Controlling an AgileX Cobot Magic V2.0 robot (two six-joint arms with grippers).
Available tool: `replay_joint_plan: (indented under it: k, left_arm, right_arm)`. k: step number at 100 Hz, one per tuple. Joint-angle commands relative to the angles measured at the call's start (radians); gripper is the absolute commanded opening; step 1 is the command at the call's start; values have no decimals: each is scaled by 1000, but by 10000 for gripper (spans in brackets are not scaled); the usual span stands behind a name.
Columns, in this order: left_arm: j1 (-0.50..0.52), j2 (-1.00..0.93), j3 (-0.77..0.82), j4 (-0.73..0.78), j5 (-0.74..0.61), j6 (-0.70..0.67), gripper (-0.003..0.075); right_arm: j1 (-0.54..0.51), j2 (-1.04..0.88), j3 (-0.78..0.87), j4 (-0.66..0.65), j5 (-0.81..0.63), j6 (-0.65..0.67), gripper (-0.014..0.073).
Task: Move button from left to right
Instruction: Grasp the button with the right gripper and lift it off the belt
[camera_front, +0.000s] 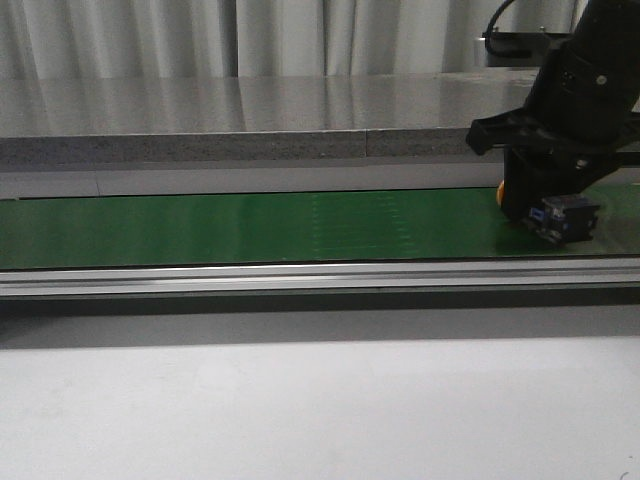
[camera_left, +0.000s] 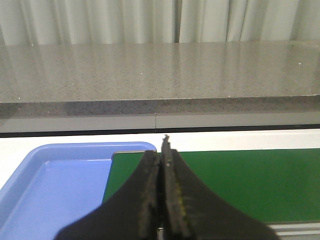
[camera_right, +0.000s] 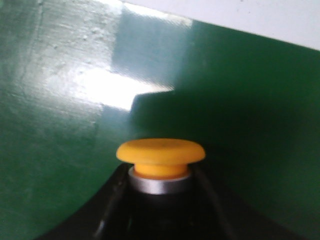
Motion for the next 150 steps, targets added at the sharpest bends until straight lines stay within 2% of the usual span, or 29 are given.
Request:
replay_joint_plan:
  k: [1, 19, 31, 60, 79, 111, 150]
  left_arm:
    - [-6, 8, -32, -13, -76, -4, -20]
    - [-6, 8, -32, -13, -76, -4, -20]
    - [-6, 8, -32, -13, -76, -4, -20]
    - [-6, 8, -32, -13, -76, -4, -20]
    - [-6, 8, -32, -13, -76, -4, -20]
    - [-6, 8, -32, -13, -76, -4, -20]
    - [-6, 8, -32, -13, -76, -4, -20]
  right_arm:
    - [-11, -47, -73, -27, 22, -7, 59]
    - [-71, -47, -168, -109, 112, -7, 59]
    - [-152, -47, -207, -149, 131, -8, 59]
    - [-412, -47, -217, -157, 66, -24, 59]
    - [-528, -33, -217, -157, 11, -24, 59]
    - [-564, 60, -216, -154, -38, -24, 59]
    - [-564, 129, -214, -111, -13, -24, 77]
